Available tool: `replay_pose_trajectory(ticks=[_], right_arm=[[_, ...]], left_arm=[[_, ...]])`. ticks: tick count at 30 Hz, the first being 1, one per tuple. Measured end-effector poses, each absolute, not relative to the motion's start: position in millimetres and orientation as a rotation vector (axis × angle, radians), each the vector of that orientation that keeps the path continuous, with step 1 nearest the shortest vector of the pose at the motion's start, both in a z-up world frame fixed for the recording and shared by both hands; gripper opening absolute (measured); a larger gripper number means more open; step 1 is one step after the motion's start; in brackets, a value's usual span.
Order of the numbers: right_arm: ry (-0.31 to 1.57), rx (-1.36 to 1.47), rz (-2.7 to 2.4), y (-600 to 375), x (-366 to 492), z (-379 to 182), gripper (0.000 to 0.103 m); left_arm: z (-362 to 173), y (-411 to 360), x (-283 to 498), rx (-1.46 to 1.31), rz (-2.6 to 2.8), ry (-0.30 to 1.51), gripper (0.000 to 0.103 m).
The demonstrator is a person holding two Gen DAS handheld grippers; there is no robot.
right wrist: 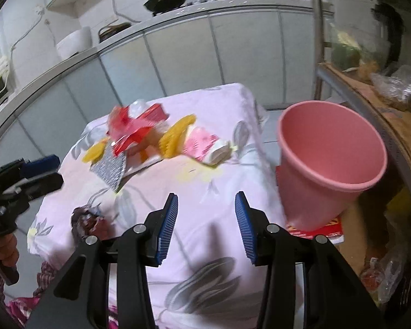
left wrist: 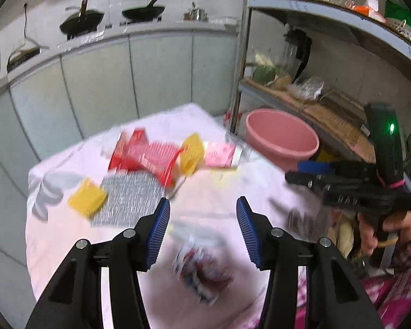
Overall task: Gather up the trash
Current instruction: 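Move both tools back toward the bed and the crumpled printed paper, then grasp the crumpled printed paper with the left gripper and lift it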
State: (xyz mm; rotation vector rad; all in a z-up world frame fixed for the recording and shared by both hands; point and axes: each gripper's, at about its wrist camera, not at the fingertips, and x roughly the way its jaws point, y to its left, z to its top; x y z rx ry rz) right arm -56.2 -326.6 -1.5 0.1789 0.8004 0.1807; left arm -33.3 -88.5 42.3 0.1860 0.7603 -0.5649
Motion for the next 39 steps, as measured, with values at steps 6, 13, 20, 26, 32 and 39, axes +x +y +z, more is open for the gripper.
replay_pose_trajectory(ticks=[6, 13, 20, 26, 32, 39], right_arm=[[0.831, 0.152, 0.234, -307, -53, -10, 0.044], [0.859, 0.137, 0.259, -299, -50, -17, 0.044], [0.882, 0.150, 0.265, -299, -41, -25, 0.044], [0.895, 0.168, 0.257, -307, -31, -31, 0.044], [0.888, 0.182, 0.236, -321, -13, -32, 0.044], [0.852, 0.160, 0.234, -330, 20, -24, 0.044]], left_arm=[[6, -73, -41, 0.170, -0.557, 0.875, 0.050], [-16, -70, -38, 0.121, -0.560, 0.931, 0.055], [-23, -63, -26, 0.014, -0.596, 0.976, 0.050], [-18, -65, -28, 0.025, -0.613, 0.937, 0.028], [-7, -61, -26, 0.024, -0.590, 0.898, 0.017], [2, -54, -20, -0.019, -0.578, 0.864, 0.016]])
